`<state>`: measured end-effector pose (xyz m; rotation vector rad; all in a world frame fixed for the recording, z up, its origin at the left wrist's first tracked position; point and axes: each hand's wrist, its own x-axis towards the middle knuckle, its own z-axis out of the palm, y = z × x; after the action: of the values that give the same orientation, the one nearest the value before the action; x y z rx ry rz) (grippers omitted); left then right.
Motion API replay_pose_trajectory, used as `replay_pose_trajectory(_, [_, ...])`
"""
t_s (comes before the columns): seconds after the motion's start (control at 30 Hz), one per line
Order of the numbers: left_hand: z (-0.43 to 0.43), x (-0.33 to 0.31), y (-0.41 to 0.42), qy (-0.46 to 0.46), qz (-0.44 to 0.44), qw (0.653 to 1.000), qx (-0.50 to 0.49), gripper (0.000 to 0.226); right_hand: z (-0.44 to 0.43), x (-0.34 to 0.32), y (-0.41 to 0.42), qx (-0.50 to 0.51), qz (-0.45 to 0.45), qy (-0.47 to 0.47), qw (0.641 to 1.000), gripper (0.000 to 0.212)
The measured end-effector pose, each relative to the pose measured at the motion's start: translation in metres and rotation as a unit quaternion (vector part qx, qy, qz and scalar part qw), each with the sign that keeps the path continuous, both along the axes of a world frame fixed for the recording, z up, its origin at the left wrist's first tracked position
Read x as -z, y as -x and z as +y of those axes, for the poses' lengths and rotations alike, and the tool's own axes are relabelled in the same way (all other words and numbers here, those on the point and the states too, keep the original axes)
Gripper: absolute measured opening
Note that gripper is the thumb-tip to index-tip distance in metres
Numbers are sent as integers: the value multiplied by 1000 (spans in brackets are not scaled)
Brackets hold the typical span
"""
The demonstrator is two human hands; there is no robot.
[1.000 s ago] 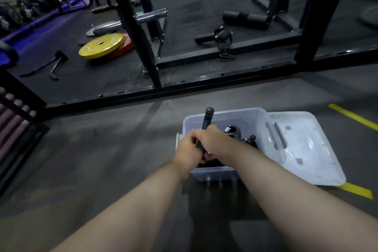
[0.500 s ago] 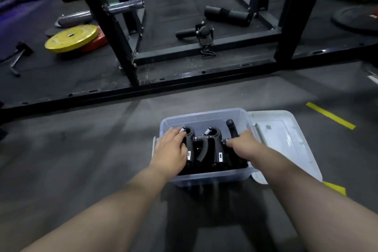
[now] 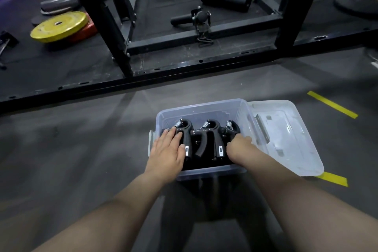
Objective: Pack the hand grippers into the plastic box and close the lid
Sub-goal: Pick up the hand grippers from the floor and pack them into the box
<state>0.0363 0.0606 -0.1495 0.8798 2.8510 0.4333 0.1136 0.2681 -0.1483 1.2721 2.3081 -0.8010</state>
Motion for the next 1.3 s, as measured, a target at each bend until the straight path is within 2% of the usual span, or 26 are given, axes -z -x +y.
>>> replay_pose_trajectory(0.27, [0,1,-4,-34,-5,999,-20,56,0,4,-8,-31,12,-20,999,46])
replay_pose_trajectory(0.4, [-1,4,-8,-35,14,998,-53,54,-7,6,-18,-59,108,-93,988,40])
replay_pose_trajectory(0.67, [2,11,-13,-3,26,997,-66,65,8,3,-19,-88,114,-41,989,34])
replay_pose_trajectory(0.93, [1,9,-12,2,25,998,-55,58,7,4,-25,-102,131,-50,985,35])
replay_pose_trajectory(1.03, [0,8,-13,-39,28,996,-79,68,5,2,-28,-98,138,-59,984,34])
replay_pose_trajectory(1.13, [-1,12,-15,-21,40,996,-76,76,6,-4,-30,-126,130,-41,983,32])
replay_pose_trajectory(1.2, [-2,14,-14,-19,29,996,-77,65,7,-10,-35,-115,168,-38,978,30])
replay_pose_trajectory(1.3, [-3,14,-16,-49,30,995,-83,56,20,-21,-49,-29,301,-99,948,31])
